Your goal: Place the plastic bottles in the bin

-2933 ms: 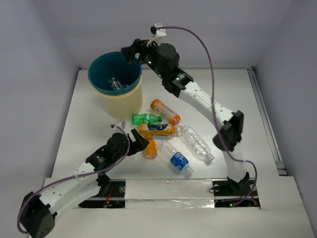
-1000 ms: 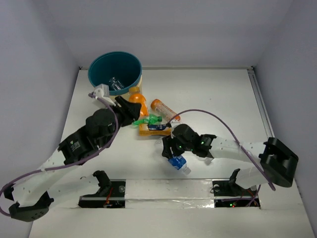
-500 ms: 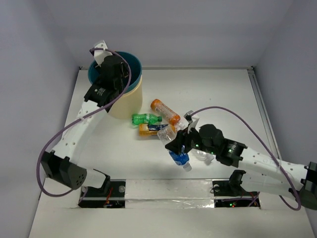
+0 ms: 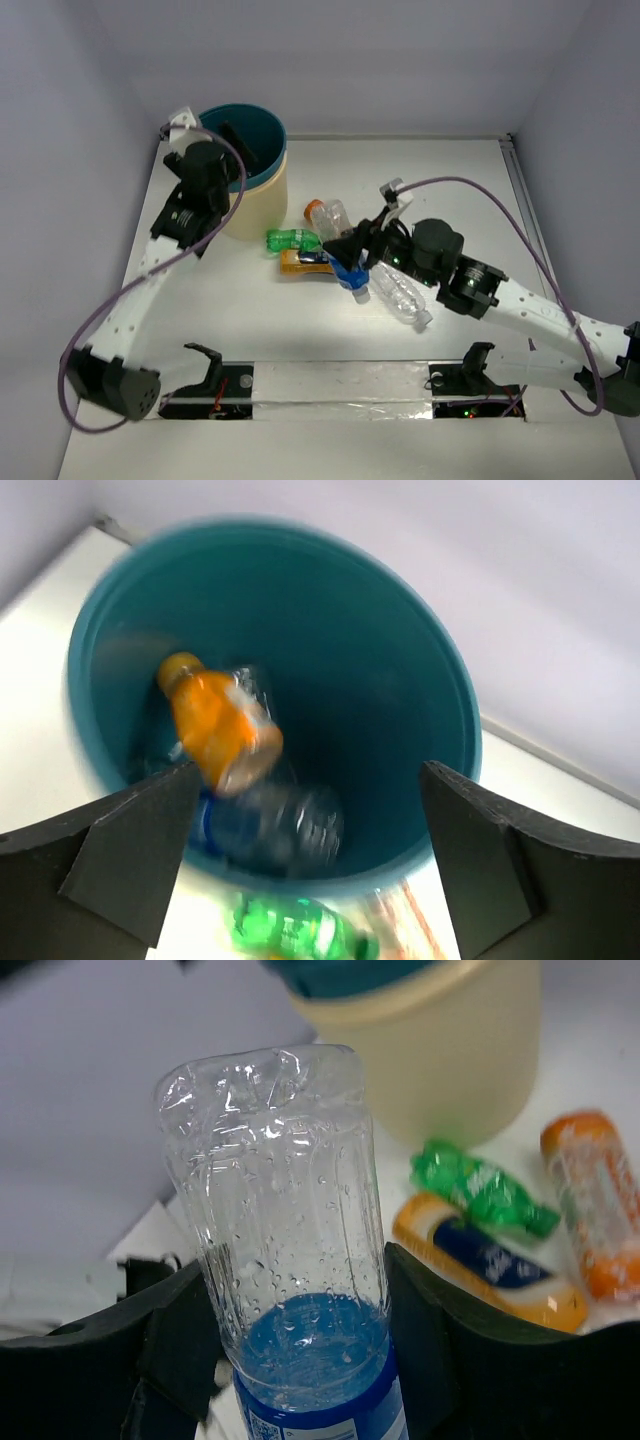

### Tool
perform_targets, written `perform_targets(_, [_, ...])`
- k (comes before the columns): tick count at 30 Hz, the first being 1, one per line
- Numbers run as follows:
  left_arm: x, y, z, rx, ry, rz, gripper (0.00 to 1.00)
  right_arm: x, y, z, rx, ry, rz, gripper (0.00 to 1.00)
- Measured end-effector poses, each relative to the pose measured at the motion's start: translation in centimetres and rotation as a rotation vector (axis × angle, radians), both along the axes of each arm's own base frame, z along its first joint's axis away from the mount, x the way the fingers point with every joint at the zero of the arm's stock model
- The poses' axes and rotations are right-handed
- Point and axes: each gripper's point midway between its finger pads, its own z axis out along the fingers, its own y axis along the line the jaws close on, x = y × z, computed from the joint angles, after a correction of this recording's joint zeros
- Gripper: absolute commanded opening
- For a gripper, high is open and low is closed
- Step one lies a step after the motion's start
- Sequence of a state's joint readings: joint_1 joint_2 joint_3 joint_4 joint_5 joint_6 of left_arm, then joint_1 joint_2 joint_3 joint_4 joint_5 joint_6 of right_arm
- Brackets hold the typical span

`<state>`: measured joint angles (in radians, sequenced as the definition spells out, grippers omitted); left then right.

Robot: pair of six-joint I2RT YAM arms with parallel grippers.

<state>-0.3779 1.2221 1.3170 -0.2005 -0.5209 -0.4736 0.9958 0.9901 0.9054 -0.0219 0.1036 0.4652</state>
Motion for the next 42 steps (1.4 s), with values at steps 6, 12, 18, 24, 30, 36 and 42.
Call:
perform_targets(6, [-8.0,0.6,-4.0,-0.139,-0.049,-0.105,0.75,5.8,3.1,9.2,0.099,-0.135,-0.068,0.47])
perform_targets(12, [-13.3,1.0,-9.4,-0.24,-0.043,-0.164,0.7,10.6,8.2,18.3,0.231,-0.262,-0.082,0.48])
perform_targets(18, [-16.2,1.0,-10.7,-0.302,-0.081,-0.211,0.7,16.1,13.0,21.5,0.311,-0.323,-0.13,0.48])
perform_targets(24, [-17.2,0.4,-9.9,-0.346,-0.134,-0.263,0.7,24.0,16.0,18.7,0.34,-0.324,-0.229,0.49])
perform_targets(30, [-16.6,-1.1,-12.5,-0.351,-0.063,-0.312,0.71,29.7,17.3,11.3,0.284,-0.267,-0.301,0.52])
perform_targets(36, [-16.3,-2.0,-14.3,-0.354,-0.006,-0.346,0.72,30.8,18.4,7.1,0.23,-0.238,-0.289,0.89])
perform_targets(42, [-16.1,-2.9,-14.2,-0.365,0.003,-0.386,0.72,29.7,18.6,7.8,0.214,-0.269,-0.248,0.95])
